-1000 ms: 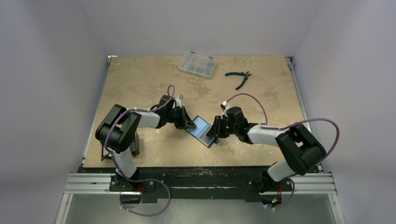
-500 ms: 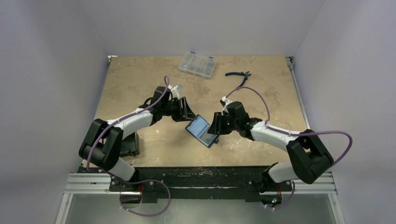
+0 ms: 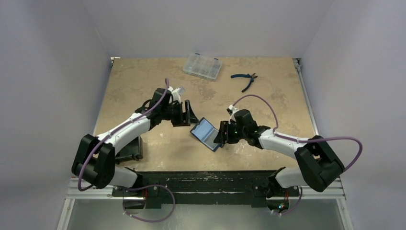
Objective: Put the credit cards into the card holder
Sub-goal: Move the storage box to the center of the board.
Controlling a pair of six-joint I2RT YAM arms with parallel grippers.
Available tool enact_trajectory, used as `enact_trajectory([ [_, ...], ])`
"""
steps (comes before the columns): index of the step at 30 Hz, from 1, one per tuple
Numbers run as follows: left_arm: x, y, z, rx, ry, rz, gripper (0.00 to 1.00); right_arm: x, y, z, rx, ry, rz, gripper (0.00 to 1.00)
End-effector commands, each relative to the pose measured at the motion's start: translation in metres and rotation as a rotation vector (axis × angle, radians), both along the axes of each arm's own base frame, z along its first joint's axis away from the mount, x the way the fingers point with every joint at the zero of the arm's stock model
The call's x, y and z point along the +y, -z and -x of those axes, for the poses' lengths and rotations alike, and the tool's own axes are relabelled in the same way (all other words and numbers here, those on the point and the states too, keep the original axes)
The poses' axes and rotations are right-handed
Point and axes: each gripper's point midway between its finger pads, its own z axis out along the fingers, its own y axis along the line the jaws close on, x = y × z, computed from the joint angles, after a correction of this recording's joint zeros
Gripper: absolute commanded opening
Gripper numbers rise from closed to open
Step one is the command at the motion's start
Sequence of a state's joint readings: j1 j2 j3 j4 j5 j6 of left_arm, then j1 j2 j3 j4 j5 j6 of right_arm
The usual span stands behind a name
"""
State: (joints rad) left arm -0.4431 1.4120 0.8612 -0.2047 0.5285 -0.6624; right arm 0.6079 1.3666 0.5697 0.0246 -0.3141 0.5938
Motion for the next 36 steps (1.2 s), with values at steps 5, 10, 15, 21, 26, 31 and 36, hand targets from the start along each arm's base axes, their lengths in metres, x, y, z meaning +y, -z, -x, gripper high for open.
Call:
enact_trajectory([
  [5,0.041,-0.054,-0.008,-0.166,-0.077,-0.126,0.81,0.001,-0.018,-0.006,-0.078,-0.017,0.013,0.54],
  [10,0.117,-0.07,-0.006,-0.182,-0.311,-0.28,0.92,-0.002,-0.028,-0.009,-0.119,-0.051,0.047,0.56],
  [15,0.204,-0.07,0.007,-0.117,-0.665,-0.486,0.97,0.008,-0.032,-0.01,-0.137,-0.13,0.04,0.58],
  [21,0.27,-0.065,0.02,-0.026,-0.915,-0.698,1.0,0.017,-0.036,-0.01,-0.151,-0.204,0.018,0.58],
  [26,0.292,-0.056,0.025,0.035,-0.963,-0.771,1.0,0.02,-0.041,-0.009,-0.167,-0.254,0.019,0.59],
  [31,0.257,-0.023,0.024,0.151,-0.876,-0.623,0.94,0.023,-0.048,-0.008,-0.183,-0.282,0.001,0.6],
  [36,0.235,0.01,0.034,0.241,-0.82,-0.535,0.95,0.022,-0.048,-0.005,-0.187,-0.285,-0.007,0.6],
])
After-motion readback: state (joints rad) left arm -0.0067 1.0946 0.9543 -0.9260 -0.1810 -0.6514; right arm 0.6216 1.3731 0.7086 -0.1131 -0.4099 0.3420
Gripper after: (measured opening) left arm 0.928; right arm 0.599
